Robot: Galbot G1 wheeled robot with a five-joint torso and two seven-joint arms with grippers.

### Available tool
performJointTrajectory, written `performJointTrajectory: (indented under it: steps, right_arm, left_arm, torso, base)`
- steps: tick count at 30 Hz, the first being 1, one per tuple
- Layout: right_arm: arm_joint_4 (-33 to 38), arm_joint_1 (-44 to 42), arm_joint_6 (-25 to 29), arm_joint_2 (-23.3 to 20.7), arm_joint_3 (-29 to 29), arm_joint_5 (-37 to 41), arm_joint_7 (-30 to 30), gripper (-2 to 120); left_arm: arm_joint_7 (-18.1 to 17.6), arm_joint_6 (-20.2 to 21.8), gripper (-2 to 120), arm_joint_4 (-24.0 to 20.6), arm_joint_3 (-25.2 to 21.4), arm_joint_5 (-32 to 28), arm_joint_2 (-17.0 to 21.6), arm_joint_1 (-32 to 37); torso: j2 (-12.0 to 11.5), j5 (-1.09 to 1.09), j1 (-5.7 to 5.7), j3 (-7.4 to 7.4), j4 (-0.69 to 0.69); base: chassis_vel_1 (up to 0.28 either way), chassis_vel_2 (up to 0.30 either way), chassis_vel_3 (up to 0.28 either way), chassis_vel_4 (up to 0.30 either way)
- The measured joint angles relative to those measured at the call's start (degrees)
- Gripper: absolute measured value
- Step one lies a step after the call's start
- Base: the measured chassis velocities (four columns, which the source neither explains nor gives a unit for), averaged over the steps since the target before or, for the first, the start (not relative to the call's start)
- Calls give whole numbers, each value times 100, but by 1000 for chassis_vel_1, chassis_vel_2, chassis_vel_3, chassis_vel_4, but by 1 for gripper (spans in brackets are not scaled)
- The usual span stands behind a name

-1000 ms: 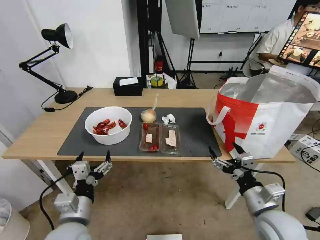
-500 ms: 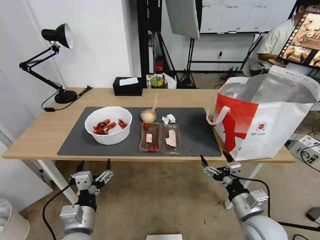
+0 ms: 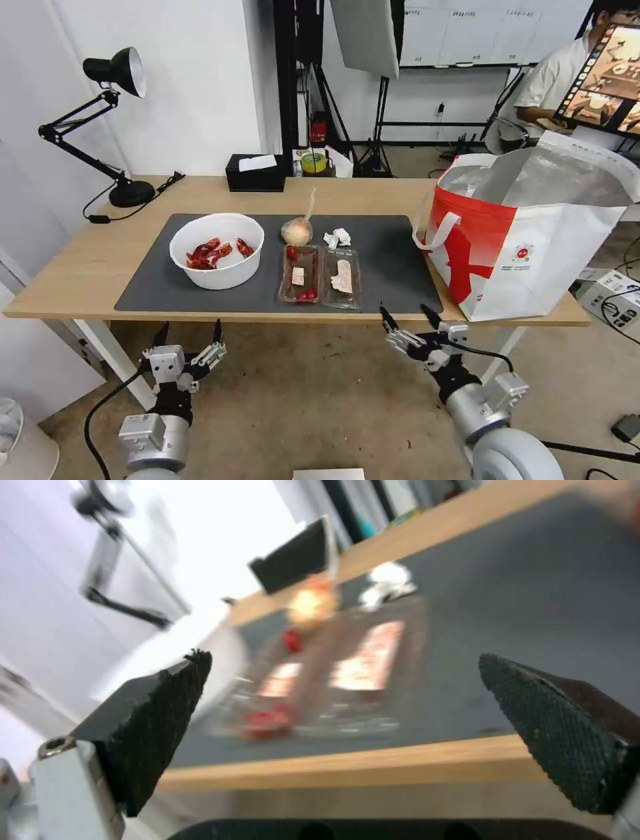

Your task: Pick up the trash from the table and place it into the takeout bag.

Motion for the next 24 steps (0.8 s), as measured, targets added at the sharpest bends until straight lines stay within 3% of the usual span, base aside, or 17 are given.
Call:
performJointTrajectory:
  steps: [1,4,5,8,12,24]
  right_arm:
    - [0,0,0,0,0,0,0,100]
    - [127,259,-148,-33,-195,1175,379,100]
    - [127,259,-148,-33,-195,1175,379,100]
    - [57,559,-177,-23,-362,2267,799,100]
    - [-134,868,-164,83,-594,3091,1294,100]
    - [-825,1568,147,742,-1281,3392,1868,100]
  left_arm:
    - [0,0,100,0,0,0,0,0]
    - [-2,10,100,-44,-19,-52,-3,26]
    - [-2,10,100,-44,-19,-52,-3,26]
    - [7,10,100,-52,-34,-226,-16,25]
    - [10,10,100,-51,-91,-290,-24,-4]
    - [98,37,100,-54,-280,-291,49,9]
  torso:
    - [0,0,0,0,0]
    - [0,0,0,0,0]
    - [0,0,0,0,0]
    - [0,0,0,0,0]
    - [0,0,0,0,0]
    - [0,0,0,0,0]
  base:
    - [0,0,0,0]
    - [0,0,0,0]
    - [0,0,0,0]
    - [0,0,0,0]
    - [0,0,0,0]
    - [0,0,0,0]
